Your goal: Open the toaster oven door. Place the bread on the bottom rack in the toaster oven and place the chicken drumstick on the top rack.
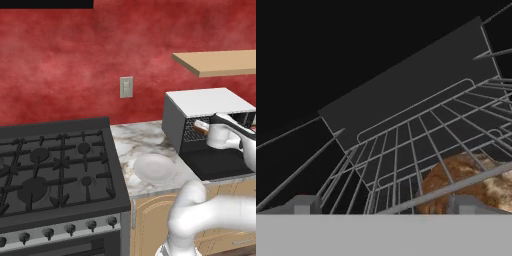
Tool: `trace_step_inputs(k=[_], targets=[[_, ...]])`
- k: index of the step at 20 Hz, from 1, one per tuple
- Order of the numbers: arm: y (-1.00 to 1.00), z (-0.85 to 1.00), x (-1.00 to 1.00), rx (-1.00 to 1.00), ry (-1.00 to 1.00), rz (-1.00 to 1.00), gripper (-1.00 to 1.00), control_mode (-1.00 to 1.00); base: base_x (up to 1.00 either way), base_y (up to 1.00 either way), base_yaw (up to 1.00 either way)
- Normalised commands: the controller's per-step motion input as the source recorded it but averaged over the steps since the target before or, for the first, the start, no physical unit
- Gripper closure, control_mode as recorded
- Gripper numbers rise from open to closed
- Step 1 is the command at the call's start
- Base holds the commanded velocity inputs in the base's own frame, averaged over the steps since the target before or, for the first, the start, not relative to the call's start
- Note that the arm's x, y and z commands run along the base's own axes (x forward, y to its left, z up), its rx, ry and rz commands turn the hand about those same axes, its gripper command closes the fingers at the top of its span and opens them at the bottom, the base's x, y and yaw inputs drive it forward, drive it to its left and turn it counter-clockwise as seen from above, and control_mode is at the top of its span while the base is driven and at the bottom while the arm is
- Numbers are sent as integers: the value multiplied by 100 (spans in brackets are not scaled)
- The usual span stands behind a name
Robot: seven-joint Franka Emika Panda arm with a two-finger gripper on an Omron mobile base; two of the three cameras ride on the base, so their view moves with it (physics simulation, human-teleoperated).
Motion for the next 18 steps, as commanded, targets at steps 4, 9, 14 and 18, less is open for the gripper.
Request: trace_step_inputs(k=[4,9,14,18], targets=[[-5,-4,19,0,3,-7,-100,-100,0,0,0],[-3,-19,18,0,3,-7,-100,-100,0,0,0],[-15,-11,18,0,4,-3,-100,-100,0,0,0],[-24,-1,1,0,10,0,-100,-100,0,0,0]])
